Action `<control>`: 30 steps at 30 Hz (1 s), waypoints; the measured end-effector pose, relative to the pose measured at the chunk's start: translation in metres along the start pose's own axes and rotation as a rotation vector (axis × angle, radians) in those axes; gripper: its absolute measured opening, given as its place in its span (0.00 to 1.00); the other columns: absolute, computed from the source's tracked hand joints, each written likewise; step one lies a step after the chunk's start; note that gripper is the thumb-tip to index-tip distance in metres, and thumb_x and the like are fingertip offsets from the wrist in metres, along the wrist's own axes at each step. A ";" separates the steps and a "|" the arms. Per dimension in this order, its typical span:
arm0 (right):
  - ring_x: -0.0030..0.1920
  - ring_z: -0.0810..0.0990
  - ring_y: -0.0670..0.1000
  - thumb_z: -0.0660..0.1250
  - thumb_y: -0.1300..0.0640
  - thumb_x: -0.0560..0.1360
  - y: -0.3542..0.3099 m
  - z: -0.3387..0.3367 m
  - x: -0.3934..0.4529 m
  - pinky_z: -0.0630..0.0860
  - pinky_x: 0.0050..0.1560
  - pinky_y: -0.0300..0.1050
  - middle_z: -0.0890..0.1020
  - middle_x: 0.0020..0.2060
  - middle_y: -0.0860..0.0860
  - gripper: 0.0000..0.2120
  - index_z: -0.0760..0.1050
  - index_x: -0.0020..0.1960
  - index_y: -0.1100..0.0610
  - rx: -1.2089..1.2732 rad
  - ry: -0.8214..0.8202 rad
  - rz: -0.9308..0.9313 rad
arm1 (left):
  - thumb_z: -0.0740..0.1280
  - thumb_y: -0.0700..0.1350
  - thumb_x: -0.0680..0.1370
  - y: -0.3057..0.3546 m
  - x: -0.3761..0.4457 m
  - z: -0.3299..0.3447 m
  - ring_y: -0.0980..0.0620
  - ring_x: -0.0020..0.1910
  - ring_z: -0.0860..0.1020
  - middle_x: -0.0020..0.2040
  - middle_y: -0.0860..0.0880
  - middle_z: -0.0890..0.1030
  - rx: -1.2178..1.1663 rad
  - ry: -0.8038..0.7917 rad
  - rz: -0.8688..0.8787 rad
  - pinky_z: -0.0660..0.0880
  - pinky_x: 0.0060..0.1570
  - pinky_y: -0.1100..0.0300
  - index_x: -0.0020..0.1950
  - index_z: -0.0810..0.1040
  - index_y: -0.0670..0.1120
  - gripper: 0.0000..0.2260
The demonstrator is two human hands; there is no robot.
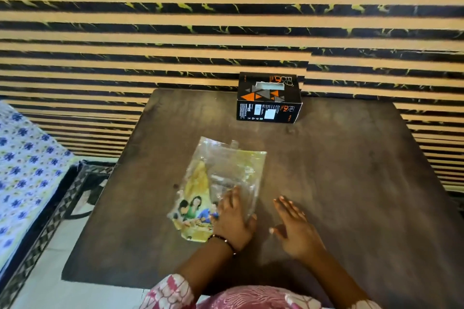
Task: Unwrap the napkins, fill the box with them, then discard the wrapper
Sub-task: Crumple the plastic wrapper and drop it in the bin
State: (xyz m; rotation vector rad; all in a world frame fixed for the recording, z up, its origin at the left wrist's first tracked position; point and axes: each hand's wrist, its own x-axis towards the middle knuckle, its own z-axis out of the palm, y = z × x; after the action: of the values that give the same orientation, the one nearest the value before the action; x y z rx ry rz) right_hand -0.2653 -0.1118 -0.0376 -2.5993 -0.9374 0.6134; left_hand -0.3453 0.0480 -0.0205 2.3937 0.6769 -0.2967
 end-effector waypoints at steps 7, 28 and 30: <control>0.75 0.55 0.51 0.60 0.41 0.73 0.008 -0.009 -0.019 0.51 0.72 0.40 0.59 0.75 0.54 0.34 0.58 0.73 0.56 0.165 0.035 0.165 | 0.52 0.60 0.69 -0.002 -0.001 -0.020 0.40 0.71 0.59 0.72 0.38 0.60 -0.084 0.252 0.184 0.62 0.68 0.42 0.74 0.52 0.41 0.38; 0.63 0.74 0.46 0.60 0.64 0.76 -0.018 -0.002 -0.009 0.64 0.57 0.28 0.77 0.63 0.49 0.19 0.72 0.66 0.54 0.455 -0.083 0.130 | 0.64 0.52 0.72 0.014 -0.010 0.014 0.43 0.60 0.72 0.63 0.43 0.72 0.021 -0.040 0.088 0.70 0.57 0.55 0.70 0.60 0.43 0.30; 0.62 0.72 0.43 0.59 0.67 0.76 -0.019 -0.003 -0.007 0.64 0.56 0.24 0.76 0.61 0.46 0.19 0.72 0.65 0.57 0.521 -0.130 0.081 | 0.63 0.50 0.73 0.019 -0.008 0.013 0.43 0.62 0.70 0.65 0.44 0.69 0.154 -0.067 0.103 0.70 0.58 0.53 0.70 0.60 0.45 0.28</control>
State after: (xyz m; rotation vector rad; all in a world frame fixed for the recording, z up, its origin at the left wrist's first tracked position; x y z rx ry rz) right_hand -0.2792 -0.1029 -0.0251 -2.1560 -0.6046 0.9181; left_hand -0.3422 0.0237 -0.0183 2.5427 0.5153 -0.3963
